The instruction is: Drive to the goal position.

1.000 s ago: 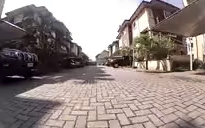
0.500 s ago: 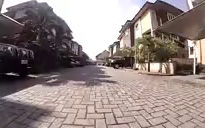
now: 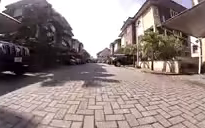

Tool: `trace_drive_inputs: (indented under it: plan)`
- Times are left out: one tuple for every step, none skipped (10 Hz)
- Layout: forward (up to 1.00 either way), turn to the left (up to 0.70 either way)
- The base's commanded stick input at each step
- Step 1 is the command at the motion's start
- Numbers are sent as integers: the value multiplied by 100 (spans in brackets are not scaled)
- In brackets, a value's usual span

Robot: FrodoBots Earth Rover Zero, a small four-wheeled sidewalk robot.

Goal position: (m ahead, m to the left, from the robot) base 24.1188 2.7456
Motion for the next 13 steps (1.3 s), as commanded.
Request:
trace_drive_inputs:
  plan:
    - [69, 3]
    - [69, 3]
    - [69, 3]
    - [69, 3]
    - [69, 3]
    - [69, 3]
    - [69, 3]
    - [69, 3]
    - [69, 3]
    - [69, 3]
    - [69, 3]
    - [69, 3]
    - [69, 3]
